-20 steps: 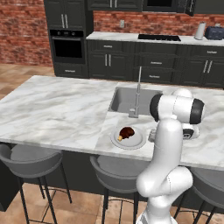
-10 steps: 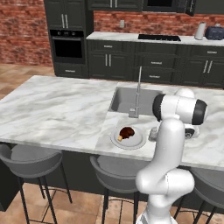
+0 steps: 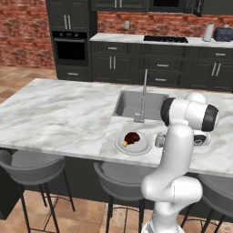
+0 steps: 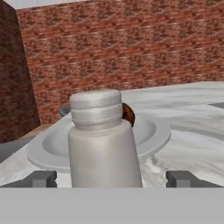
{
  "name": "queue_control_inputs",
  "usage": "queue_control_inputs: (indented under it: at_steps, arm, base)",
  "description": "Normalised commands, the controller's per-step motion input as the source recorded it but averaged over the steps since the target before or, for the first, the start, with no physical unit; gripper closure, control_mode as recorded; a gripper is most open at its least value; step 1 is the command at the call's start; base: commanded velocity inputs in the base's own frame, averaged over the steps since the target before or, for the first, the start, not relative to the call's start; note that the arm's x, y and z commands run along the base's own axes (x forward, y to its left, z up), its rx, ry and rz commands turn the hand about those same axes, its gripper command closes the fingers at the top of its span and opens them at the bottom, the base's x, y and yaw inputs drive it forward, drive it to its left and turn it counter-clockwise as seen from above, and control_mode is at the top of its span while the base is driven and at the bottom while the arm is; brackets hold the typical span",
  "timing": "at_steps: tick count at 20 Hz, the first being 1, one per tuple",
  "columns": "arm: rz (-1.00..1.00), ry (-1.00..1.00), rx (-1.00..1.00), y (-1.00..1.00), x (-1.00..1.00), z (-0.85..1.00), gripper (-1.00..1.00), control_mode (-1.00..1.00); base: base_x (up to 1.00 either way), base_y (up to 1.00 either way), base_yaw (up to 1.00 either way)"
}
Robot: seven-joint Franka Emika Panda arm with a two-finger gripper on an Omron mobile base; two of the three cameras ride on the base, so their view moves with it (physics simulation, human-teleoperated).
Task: Retrieve the shaker from the cabinet and place it next the steak on a plate on the dining table.
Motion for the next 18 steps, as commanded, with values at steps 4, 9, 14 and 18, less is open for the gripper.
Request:
queue_control_inputs:
  at_steps: [4,9,14,18]
  arm:
    - [0.0,-0.06,0.04,-0.19,-0.35,0.0,-1.0,-1.0]
    - [0.0,-0.04,0.1,-0.37,-0.32,0.06,-1.0,-1.0]
    - [0.0,-0.01,0.14,-0.45,-0.28,0.23,-1.0,-1.0]
    - [0.0,-0.02,0.15,-0.46,-0.26,0.31,-1.0,-1.0]
  base:
    - [0.0,0.0,0.0]
    - [0.0,0.0,0.0]
    - [0.0,0.0,0.0]
    - [0.0,0.0,0.0]
